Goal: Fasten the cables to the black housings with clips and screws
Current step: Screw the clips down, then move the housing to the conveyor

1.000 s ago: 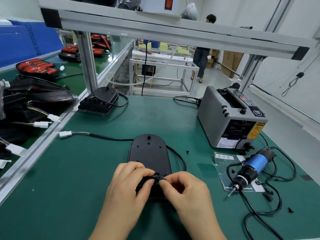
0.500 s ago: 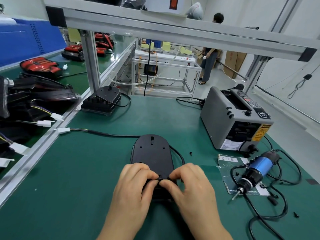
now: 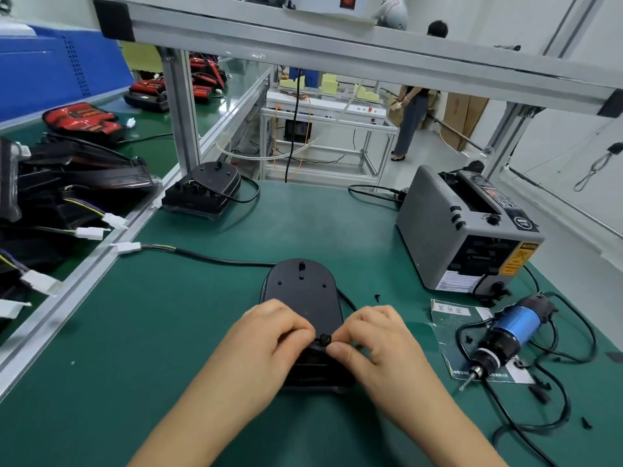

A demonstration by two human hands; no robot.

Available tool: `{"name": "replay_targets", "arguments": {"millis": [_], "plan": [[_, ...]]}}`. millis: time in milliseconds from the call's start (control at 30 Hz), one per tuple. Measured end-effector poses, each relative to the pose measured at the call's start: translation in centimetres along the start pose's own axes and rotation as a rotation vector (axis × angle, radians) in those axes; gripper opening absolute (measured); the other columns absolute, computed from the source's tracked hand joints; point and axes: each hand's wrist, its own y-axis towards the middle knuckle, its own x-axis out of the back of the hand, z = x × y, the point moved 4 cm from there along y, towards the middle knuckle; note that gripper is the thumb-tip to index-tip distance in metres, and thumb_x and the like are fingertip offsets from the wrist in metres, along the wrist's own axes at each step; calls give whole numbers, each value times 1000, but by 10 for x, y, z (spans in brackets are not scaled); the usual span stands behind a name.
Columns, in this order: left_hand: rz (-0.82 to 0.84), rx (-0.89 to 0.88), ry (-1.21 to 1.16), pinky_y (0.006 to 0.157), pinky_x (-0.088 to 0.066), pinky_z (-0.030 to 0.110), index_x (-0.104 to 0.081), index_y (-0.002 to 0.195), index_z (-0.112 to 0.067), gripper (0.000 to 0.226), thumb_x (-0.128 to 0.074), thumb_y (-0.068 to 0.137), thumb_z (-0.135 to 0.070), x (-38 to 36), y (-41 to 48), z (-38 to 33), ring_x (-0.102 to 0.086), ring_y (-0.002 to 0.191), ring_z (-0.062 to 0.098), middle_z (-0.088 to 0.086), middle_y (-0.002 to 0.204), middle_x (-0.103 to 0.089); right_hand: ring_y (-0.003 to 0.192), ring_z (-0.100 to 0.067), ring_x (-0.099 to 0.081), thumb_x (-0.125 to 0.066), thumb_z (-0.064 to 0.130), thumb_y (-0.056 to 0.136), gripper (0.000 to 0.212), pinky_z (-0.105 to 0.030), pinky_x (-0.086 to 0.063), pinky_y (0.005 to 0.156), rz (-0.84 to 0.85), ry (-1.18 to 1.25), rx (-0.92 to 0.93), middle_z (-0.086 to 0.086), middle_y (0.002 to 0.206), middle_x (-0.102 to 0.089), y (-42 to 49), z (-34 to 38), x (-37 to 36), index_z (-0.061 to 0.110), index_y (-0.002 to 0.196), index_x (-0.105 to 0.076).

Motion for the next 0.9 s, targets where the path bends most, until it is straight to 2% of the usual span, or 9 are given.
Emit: {"name": "replay_targets", "arguments": {"millis": [133,233,333,467,567,667,733,833,900], "plan": [[107,49,104,83,-32,12,-62,79,-38,12,-60,80,-50,-8,6,-2,-34,102,-8,-21,90,-49,99,1,-36,-61,37,87,24,-17,-32,87,170,86,-87,19,89,-52,5,-2,-2,43,67,-50],[120,141,-66,79,-30,7,-65,68,-37,10,-72,75,-40,-8,6,2,-37,100,-10,-16,89,-54,102,0,-37,-62,38,86,21,-17,-32,85,246,156,-149,15,92,-54,8,-3,-3,41,67,-53],[101,185,-139,77,-29,3,-65,59,-41,21,-76,73,-32,-9,5,5,-40,99,-9,-13,89,-56,103,-1,-39,-65,37,83,18,-18,-33,83,275,228,-187,13,92,-57,11,-5,-2,38,67,-57],[74,203,-138,78,-27,1,-67,65,-37,15,-75,75,-27,-12,-1,5,-37,104,-11,-15,93,-54,107,-5,-38,-68,36,81,22,-27,-35,94,291,276,-206,11,90,-59,12,-7,-2,40,62,-58],[44,179,-89,79,-29,3,-64,69,-35,15,-73,77,-26,-13,-3,4,-36,106,-10,-17,95,-53,106,-3,-38,-67,35,83,22,-23,-34,92,301,299,-197,10,91,-58,12,-7,-3,41,63,-58],[14,189,-97,75,-29,3,-63,66,-32,18,-72,77,-21,-15,-4,3,-39,102,-9,-17,93,-54,94,9,-45,-66,27,85,23,-9,-34,81,335,348,-173,17,83,-61,13,-4,-1,39,66,-61],[-15,200,-116,73,-29,2,-63,62,-29,21,-73,76,-17,-16,-4,2,-41,98,-8,-19,89,-55,79,7,-54,-66,18,84,24,-7,-39,74,221,409,-221,19,74,-64,20,-12,12,33,66,-63],[-33,220,-150,70,-28,0,-63,60,-26,22,-73,76,-14,-17,-5,2,-42,95,-8,-29,89,-51,79,-8,-57,-63,18,85,20,-22,-44,74,7,54,-363,15,76,-61,43,-53,38,31,70,-60],[-30,219,-160,69,-28,0,-63,59,-25,22,-73,76,-14,-17,-5,3,-43,95,-8,-29,88,-51,81,-14,-57,-59,22,87,10,-24,-42,71,47,-173,-473,10,80,-61,57,-77,46,25,78,-62]]}}
